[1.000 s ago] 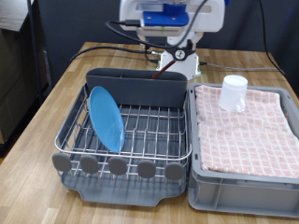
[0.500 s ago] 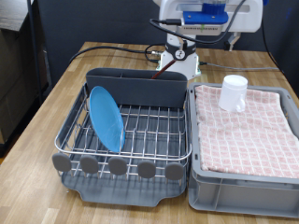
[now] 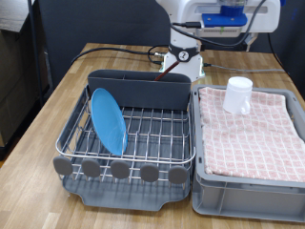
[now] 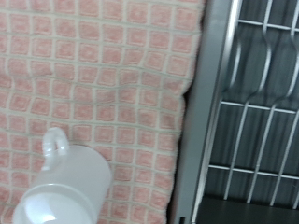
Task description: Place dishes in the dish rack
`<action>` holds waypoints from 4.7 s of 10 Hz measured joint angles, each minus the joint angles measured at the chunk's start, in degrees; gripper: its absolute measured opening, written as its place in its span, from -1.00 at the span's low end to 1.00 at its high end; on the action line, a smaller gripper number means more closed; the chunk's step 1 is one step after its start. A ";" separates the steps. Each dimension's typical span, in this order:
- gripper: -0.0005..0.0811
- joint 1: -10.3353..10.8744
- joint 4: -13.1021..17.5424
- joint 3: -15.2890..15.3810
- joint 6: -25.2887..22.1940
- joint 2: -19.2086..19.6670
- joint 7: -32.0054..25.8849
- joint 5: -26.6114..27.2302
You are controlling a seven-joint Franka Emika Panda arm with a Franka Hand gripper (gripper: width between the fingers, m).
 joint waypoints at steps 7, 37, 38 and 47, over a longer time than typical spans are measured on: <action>0.98 3.18 -1.76 6.33 -1.06 -0.65 5.72 1.21; 0.98 3.19 1.12 8.77 -0.18 17.16 3.69 3.95; 0.98 3.18 1.24 8.70 -0.16 18.13 3.63 3.94; 0.98 3.12 0.44 8.68 1.45 22.10 1.98 4.00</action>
